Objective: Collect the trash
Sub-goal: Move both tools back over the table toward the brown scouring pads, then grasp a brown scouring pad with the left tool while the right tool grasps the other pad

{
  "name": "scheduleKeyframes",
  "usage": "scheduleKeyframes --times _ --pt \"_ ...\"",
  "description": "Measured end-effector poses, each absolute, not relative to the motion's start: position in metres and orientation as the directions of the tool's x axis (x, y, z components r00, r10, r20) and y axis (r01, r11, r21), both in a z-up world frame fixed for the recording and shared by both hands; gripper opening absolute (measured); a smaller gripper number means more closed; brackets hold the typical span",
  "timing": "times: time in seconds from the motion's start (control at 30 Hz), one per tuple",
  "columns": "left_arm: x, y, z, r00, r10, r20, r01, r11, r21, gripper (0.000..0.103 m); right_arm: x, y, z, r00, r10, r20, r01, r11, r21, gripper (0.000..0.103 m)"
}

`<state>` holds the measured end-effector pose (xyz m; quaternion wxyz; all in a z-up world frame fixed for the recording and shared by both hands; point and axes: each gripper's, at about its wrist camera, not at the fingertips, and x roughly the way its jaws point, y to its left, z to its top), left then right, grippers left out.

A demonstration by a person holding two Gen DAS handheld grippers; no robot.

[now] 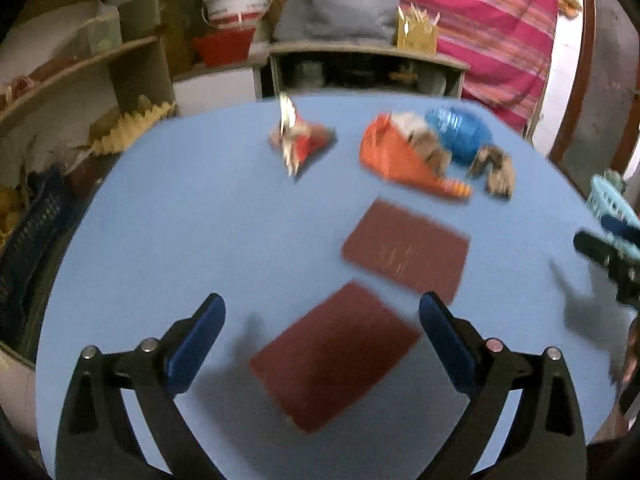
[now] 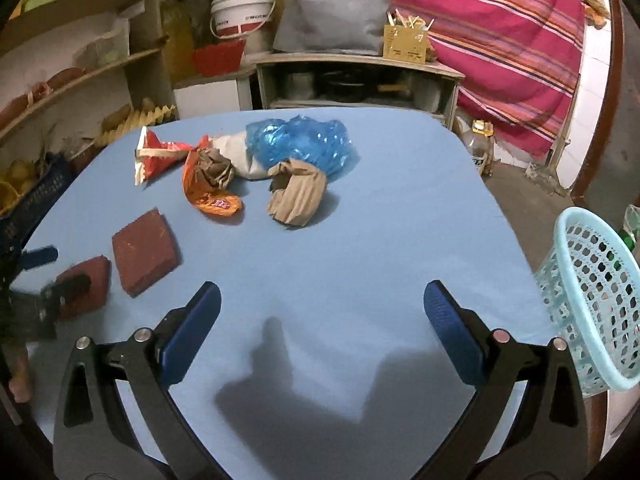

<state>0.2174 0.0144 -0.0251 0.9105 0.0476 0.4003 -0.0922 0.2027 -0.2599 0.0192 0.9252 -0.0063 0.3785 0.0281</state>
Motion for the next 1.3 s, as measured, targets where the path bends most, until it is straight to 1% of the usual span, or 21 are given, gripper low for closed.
scheduleKeyframes --times 0.1,0.33,0.4,0.5,0.6,0.7,0.73,0.77,0.87,0.93,1.03,1.13,1.23,1.3 --pt "0.216 0.018 -0.036 0.637 -0.155 -0.755 0.252 0.968 0.014 0.097 0.208 -0.257 0.017 0.708 0.068 -0.703 -0.057 0.998 0.040 0.099" --pt "0.226 0.024 -0.038 0.576 -0.239 -0.781 0.305 0.950 -0.066 0.097 0.223 -0.243 0.013 0.697 0.083 -0.712 -0.061 0.997 0.057 0.099" --pt "0.220 0.023 -0.038 0.568 -0.248 -0.785 0.339 0.939 -0.051 0.097 0.223 -0.238 0.012 0.695 0.080 -0.715 -0.068 0.997 0.045 0.099" --pt "0.217 0.017 -0.043 0.558 -0.233 -0.796 0.387 0.922 0.001 0.097 0.226 -0.232 0.009 0.688 0.084 -0.721 -0.075 0.996 0.044 0.099" --pt "0.223 0.018 -0.043 0.549 -0.247 -0.799 0.381 0.924 -0.024 0.097 0.230 -0.224 0.007 0.684 0.089 -0.724 -0.083 0.996 0.043 0.099" --pt "0.228 0.017 -0.042 0.560 -0.250 -0.790 0.386 0.923 -0.019 0.096 0.232 -0.215 0.006 0.679 0.103 -0.727 -0.100 0.994 0.047 0.099" --pt "0.230 0.018 -0.041 0.564 -0.252 -0.786 0.383 0.924 -0.021 0.093 0.233 -0.213 0.005 0.677 0.107 -0.728 -0.105 0.993 0.048 0.099" --pt "0.231 0.019 -0.041 0.566 -0.253 -0.785 0.377 0.926 -0.026 0.085 0.234 -0.209 0.005 0.674 0.117 -0.729 -0.118 0.992 0.049 0.099" --pt "0.233 0.027 -0.039 0.571 -0.252 -0.781 0.358 0.933 -0.040 0.067 0.235 -0.198 0.002 0.662 0.145 -0.735 -0.156 0.986 0.055 0.099" --pt "0.233 0.034 -0.037 0.577 -0.243 -0.780 0.338 0.940 -0.042 0.061 0.234 -0.187 0.001 0.658 0.153 -0.737 -0.182 0.982 0.042 0.099" --pt "0.237 0.047 -0.037 0.592 -0.199 -0.781 0.276 0.960 -0.036 0.061 0.236 -0.172 -0.002 0.647 0.162 -0.745 -0.224 0.974 0.017 0.099" --pt "0.245 0.062 -0.036 0.594 -0.195 -0.781 0.228 0.971 -0.069 0.061 0.241 -0.159 -0.005 0.626 0.175 -0.760 -0.248 0.969 0.018 0.099" --pt "0.251 0.070 -0.036 0.618 -0.108 -0.778 0.161 0.987 -0.009 0.061 0.247 -0.147 -0.009 0.602 0.192 -0.775 -0.272 0.962 0.028 0.099" --pt "0.254 0.075 -0.036 0.614 -0.116 -0.781 0.154 0.988 -0.026 0.062 0.252 -0.136 -0.012 0.587 0.194 -0.786 -0.289 0.957 0.021 0.099"
